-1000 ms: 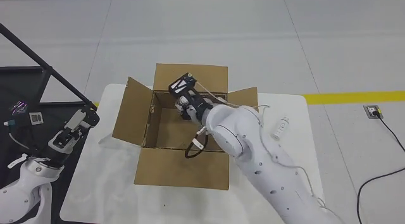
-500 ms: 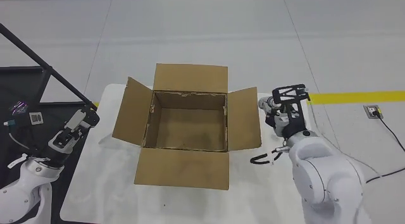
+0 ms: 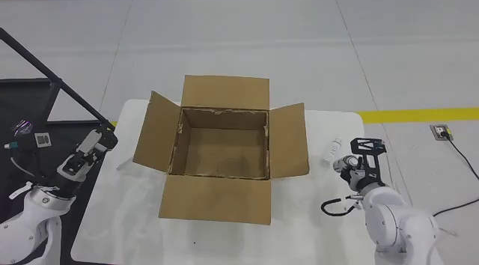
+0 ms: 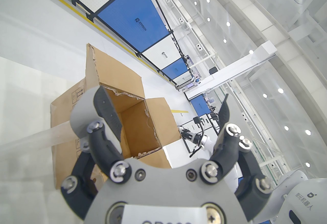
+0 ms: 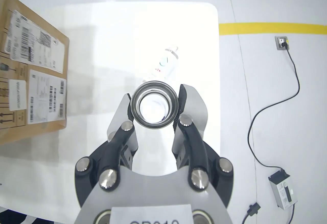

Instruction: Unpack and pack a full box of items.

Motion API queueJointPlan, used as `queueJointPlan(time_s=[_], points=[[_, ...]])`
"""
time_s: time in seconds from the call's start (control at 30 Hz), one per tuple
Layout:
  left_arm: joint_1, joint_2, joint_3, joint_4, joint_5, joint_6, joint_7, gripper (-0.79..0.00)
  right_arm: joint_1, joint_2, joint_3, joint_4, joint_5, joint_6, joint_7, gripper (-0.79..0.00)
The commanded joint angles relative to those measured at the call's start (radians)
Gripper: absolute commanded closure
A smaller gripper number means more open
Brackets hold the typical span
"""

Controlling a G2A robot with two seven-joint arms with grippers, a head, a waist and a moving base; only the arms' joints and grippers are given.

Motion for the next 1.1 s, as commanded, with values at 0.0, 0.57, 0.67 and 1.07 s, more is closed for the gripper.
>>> queueJointPlan(time_s=[0.0, 0.57, 0.67, 1.07], points=[[0.0, 0.0, 0.0, 0.0, 0.0, 0.0, 0.0, -0.785, -0.011, 0.002, 0.006, 0.023, 0.013, -0.005, -0.009, 0.0], [0.0, 0.0, 0.0, 0.0, 0.0, 0.0, 0.0, -0.785, -0.066, 0.016, 0.013, 0.088, 0.047, -0.029, -0.001, -0.006], [0.0, 0.0, 0.0, 0.0, 0.0, 0.0, 0.0, -0.785, -0.059, 0.018, 0.007, 0.105, 0.046, -0.03, 0.009, -0.262], [0.0, 0.0, 0.0, 0.0, 0.0, 0.0, 0.0, -0.785, -0.041, 0.027, -0.001, 0.131, 0.057, -0.028, 0.011, -0.739]])
